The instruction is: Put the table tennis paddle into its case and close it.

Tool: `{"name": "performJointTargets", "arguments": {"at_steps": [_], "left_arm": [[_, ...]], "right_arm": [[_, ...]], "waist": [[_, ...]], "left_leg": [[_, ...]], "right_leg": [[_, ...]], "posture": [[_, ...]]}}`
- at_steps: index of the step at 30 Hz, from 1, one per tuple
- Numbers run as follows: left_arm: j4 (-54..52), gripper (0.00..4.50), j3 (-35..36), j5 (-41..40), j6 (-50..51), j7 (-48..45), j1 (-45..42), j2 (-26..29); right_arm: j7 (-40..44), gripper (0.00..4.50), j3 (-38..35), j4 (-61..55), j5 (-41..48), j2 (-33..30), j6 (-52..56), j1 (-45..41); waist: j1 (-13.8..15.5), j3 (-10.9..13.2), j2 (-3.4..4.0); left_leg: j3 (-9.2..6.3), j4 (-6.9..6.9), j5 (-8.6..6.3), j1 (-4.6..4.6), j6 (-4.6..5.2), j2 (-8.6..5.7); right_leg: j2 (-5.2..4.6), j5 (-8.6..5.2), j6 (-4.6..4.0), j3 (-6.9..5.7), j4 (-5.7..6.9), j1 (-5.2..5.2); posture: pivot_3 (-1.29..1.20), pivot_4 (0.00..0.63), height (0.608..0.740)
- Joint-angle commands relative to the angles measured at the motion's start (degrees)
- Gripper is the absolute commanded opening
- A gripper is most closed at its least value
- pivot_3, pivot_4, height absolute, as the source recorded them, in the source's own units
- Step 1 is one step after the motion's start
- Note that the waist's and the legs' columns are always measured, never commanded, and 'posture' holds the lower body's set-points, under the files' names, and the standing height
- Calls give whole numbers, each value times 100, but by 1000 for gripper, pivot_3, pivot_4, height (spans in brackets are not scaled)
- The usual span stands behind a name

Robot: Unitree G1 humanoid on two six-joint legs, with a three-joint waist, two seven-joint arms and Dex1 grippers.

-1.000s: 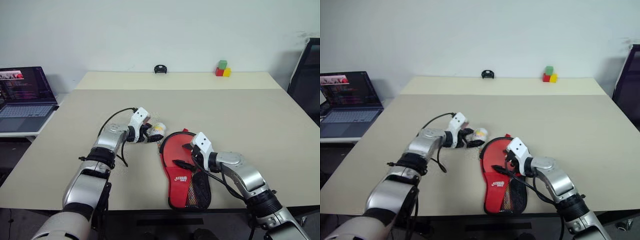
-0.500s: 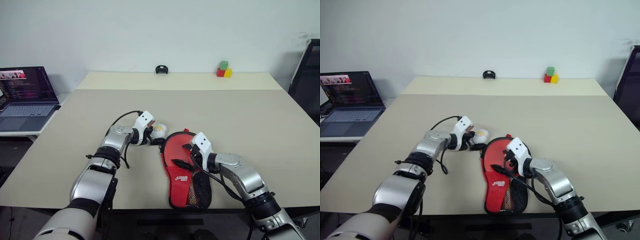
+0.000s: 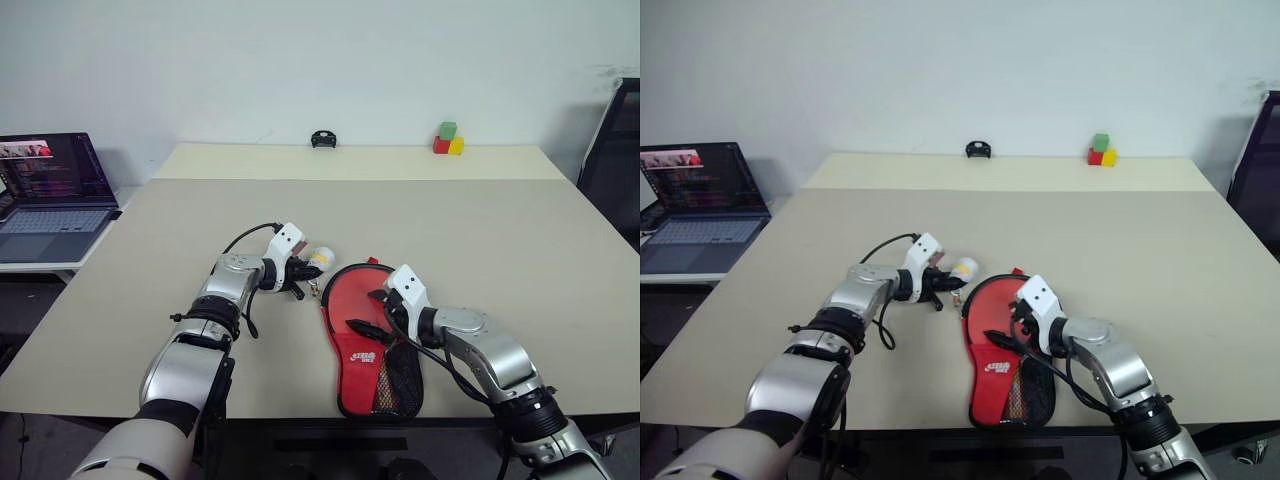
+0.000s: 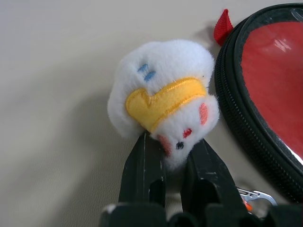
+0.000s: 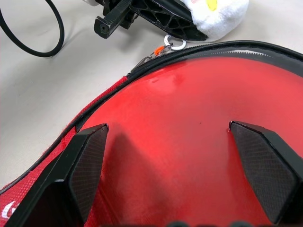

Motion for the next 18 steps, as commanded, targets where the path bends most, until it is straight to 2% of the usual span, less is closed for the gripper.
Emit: {"name": "performJointTargets", "arguments": {"at_steps": [1, 11, 18], "left_arm": [[-136, 122, 108, -48, -46, 6, -68, 3], [477, 122, -88, 353, -548, 580, -707, -337], [1185, 116, -255, 898, -936, 1515, -1275, -593]], "right_arm": [[96, 4500, 133, 56, 8, -126, 355, 168], [71, 4500, 440, 289, -247, -167, 550, 160], [-28, 4500, 487, 384, -288, -46, 579, 187]], "waist": [[1, 0, 0], [7, -13, -18], [-1, -22, -31]], "left_leg": [[0, 0, 0, 0, 0, 0], [0, 1, 0, 3, 0, -1], [0, 1, 0, 6, 0, -1]], "right_leg": [[0, 0, 0, 0, 0, 0], [0, 0, 0, -3, 2, 3], [1, 0, 1, -5, 5, 4]], "posture": [[0, 150, 740], [0, 150, 740], [0, 150, 740]]}}
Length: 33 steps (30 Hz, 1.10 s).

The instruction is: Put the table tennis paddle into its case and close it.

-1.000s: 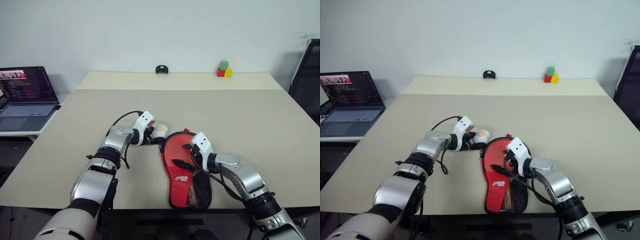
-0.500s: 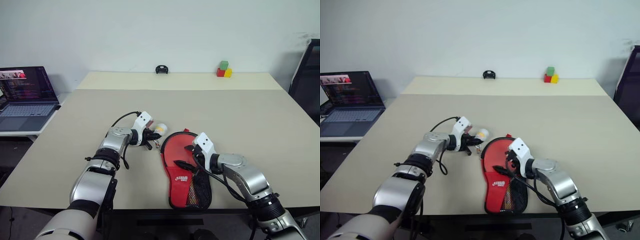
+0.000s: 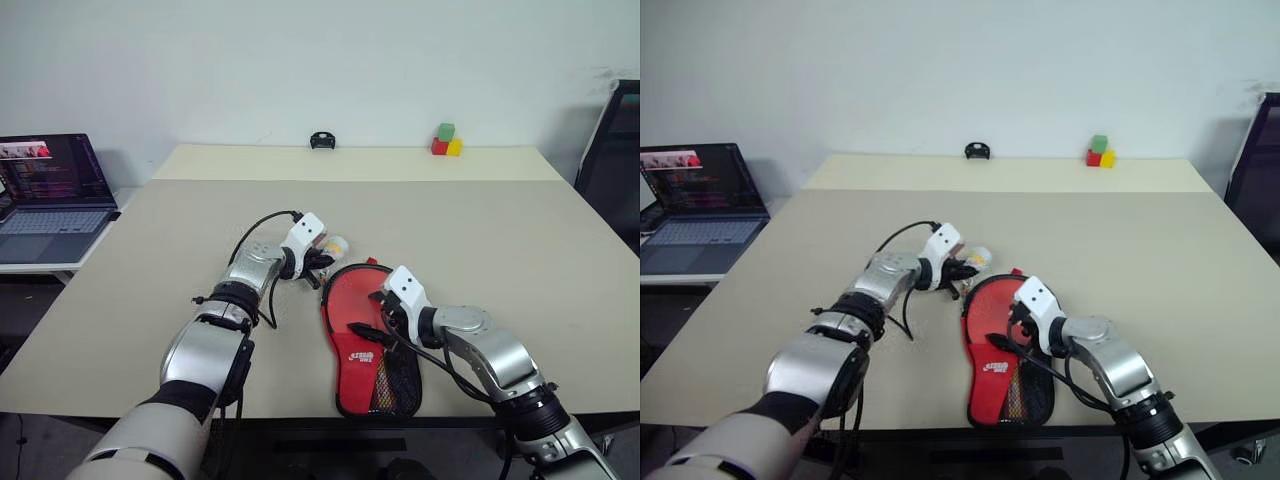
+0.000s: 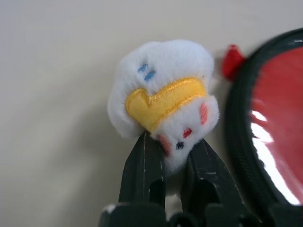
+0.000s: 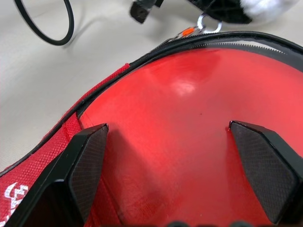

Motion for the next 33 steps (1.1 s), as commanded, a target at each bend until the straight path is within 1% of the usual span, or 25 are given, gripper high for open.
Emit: {"name": "performJointTargets", "arguments": {"at_steps": [1, 7, 19, 24, 27, 29, 33], "left_arm": [[197, 116, -115, 324, -327, 617, -453, -144], [449, 113, -90, 565, -435, 1171, -722, -468], [610, 111, -80, 912, -509, 1945, -1186, -1502], [633, 110, -59, 1012, -507, 2072, -1373, -1781], [643, 110, -50, 1046, -497, 2093, -1434, -1929], [645, 110, -23, 1049, -494, 2078, -1455, -2000], [646, 110, -16, 1050, -480, 1947, -1407, -2197]], "right_arm": [[-55, 4500, 269, 446, -97, 74, 371, 250], [-231, 4500, 299, 404, -123, 265, 446, 340], [-656, 4500, 277, 36, -129, 523, 720, 703], [-804, 4500, 253, -146, -132, 574, 804, 927], [-863, 4500, 232, -202, -123, 592, 827, 981], [-903, 4500, 230, -225, -118, 609, 843, 991], [-946, 4500, 194, -227, -114, 601, 835, 1003]], "waist": [[1, -7, -10], [-13, -14, -18], [-4, -18, -21], [12, -17, -21], [14, -17, -21], [14, -17, -21], [14, -17, -21]], "left_leg": [[0, 0, 0, 2, 0, -1], [2, -1, 0, 11, 0, 0], [-1, -3, 0, 22, -1, 0], [-3, -3, 0, 25, -1, -3], [-9, -7, 0, 46, -1, -4], [-14, -17, -1, 81, 0, -4], [-15, -19, -1, 85, 0, -5]], "right_leg": [[0, 0, 0, 0, 0, 2], [2, 0, 1, 0, 5, 4], [4, 0, 1, 1, 2, 19], [3, 0, 2, -4, -7, 32], [3, -1, 4, -12, -17, 59], [3, -2, 5, -21, -37, 98], [4, -2, 6, -29, -47, 106]], "posture": [[0, 150, 740], [0, 150, 740], [0, 150, 740], [0, 150, 740], [0, 150, 740], [0, 150, 740], [0, 150, 740]]}}
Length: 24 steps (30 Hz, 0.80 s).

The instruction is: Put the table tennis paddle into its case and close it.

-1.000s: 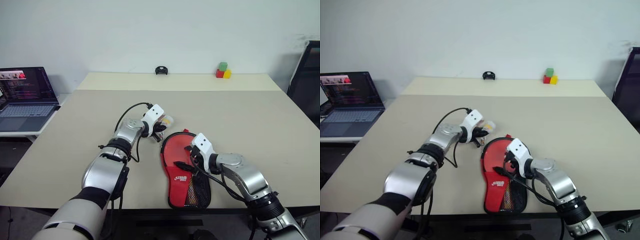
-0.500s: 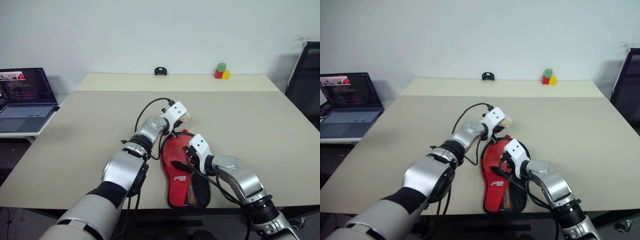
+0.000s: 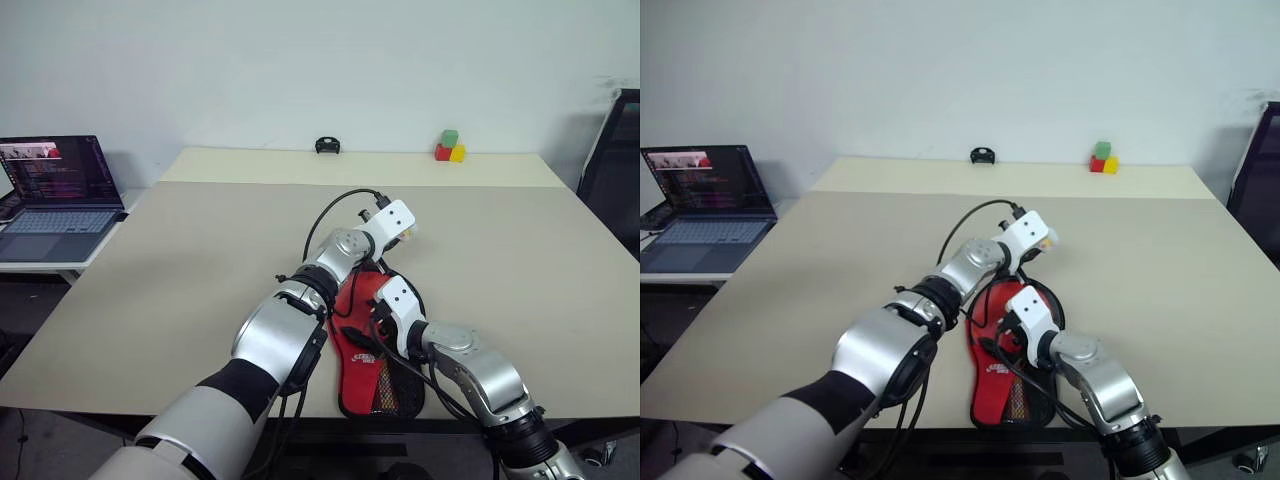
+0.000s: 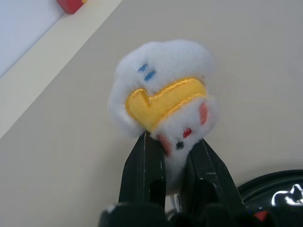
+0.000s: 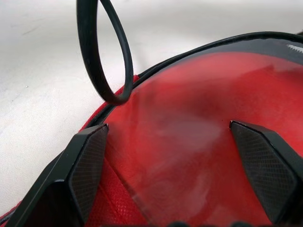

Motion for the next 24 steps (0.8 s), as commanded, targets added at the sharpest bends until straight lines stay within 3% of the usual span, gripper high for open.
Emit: {"name": "performJointTargets", "arguments": {"at_steps": [1, 8, 19, 24], "left_arm": [[-166, 110, 35, 0, -128, -97, -215, -227], [-147, 110, -121, 162, 5, -529, 116, -290], [-146, 3969, -165, 352, 56, -256, 185, 47], [-159, 3969, 3, 239, 92, -147, 100, 443]], "right_arm": [[-16, 4500, 198, 423, 28, 2, 511, 327], [-78, 4500, 181, 448, 33, 34, 487, 320], [-9, 4500, 164, 626, 18, 41, 419, 166], [51, 4500, 158, 713, 4, 17, 386, 87]], "waist": [[1, 0, 0], [-1, -1, 3], [-15, -2, 3], [-22, -1, 3]], "left_leg": [[0, 0, 0, 0, 0, 0], [0, -1, 0, 3, 0, 1], [1, -2, 0, 6, 0, 2], [0, -2, 0, 11, 0, 4]], "right_leg": [[0, 0, 0, 0, -1, 0], [0, 0, 0, 1, -2, 2], [0, 0, 0, 4, -2, 2], [0, 0, 0, 5, 3, 2]], "posture": [[0, 150, 740], [0, 150, 740], [0, 150, 740], [0, 150, 740]]}}
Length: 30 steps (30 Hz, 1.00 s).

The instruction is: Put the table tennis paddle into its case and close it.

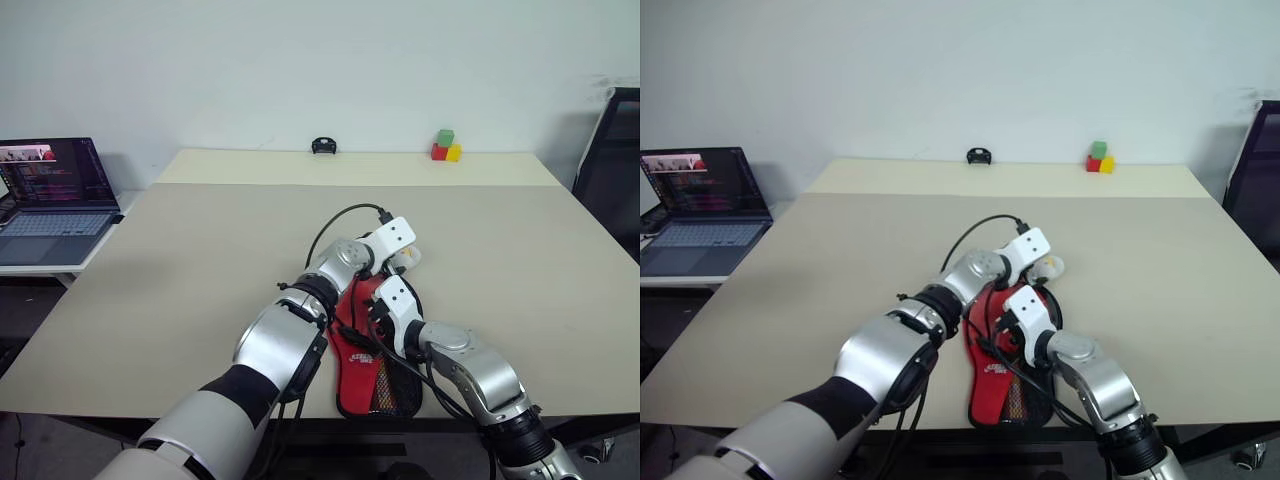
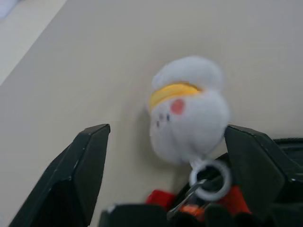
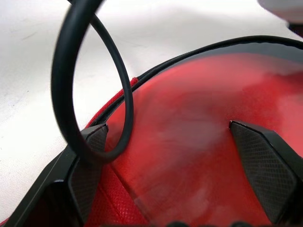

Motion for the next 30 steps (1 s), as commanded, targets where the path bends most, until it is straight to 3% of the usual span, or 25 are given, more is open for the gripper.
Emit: {"name": "performJointTargets", "arguments": {"at_steps": [1, 6, 13, 19, 22, 25, 30], "left_arm": [[-164, 3969, 184, -117, -39, 37, -152, 306], [-222, 3969, 440, -308, -168, -100, -214, 704], [-471, 3969, 672, -608, -756, -821, 53, 1749], [-1077, 3969, 1071, -1351, -939, -2198, 826, 2421], [-1973, 3969, 1196, -1879, -617, -3194, 1489, 2606], [-3925, 3969, 1153, -2561, 182, -4068, 2543, 2738], [-6026, 3969, 1023, -3057, 1372, -4076, 3403, 2791]], "right_arm": [[51, 4500, 158, 592, -17, -62, 386, 162], [111, 4500, 126, 674, -30, -94, 364, 68], [160, 4500, -28, 697, 33, -186, 384, 84], [308, 4500, -191, 527, 190, -405, 484, 204], [417, 4500, -304, 345, 335, -555, 564, 310], [623, 4500, -485, -100, 682, -683, 674, 398], [964, 4500, -764, -1152, 1459, -869, 1050, 380]], "waist": [[-4, 0, 0], [2, 0, 0], [4, 1, 1], [34, 0, 2], [55, 0, 1], [56, 0, 3], [61, 4, 5]], "left_leg": [[0, 0, 0, 0, 0, 0], [0, 0, 0, 1, 0, 1], [-2, -2, 0, 0, -1, 4], [-4, -2, 0, -1, -1, 1], [-14, -1, 0, -8, -1, 0], [-19, -3, -1, -14, -1, 0], [-32, -6, -4, -34, -2, 4]], "right_leg": [[0, 0, 0, 0, 1, 0], [0, 0, 0, -2, 1, 0], [0, 1, -1, -1, 1, -3], [-5, 1, -1, 1, -7, 1], [-8, 1, -2, -1, -18, 5], [-13, 2, -3, -2, -35, 10], [-16, 2, -4, -4, -56, 4]], "posture": [[0, 150, 740], [0, 150, 740], [0, 150, 740], [0, 150, 740], [0, 150, 740], [0, 150, 740], [0, 150, 740]]}}
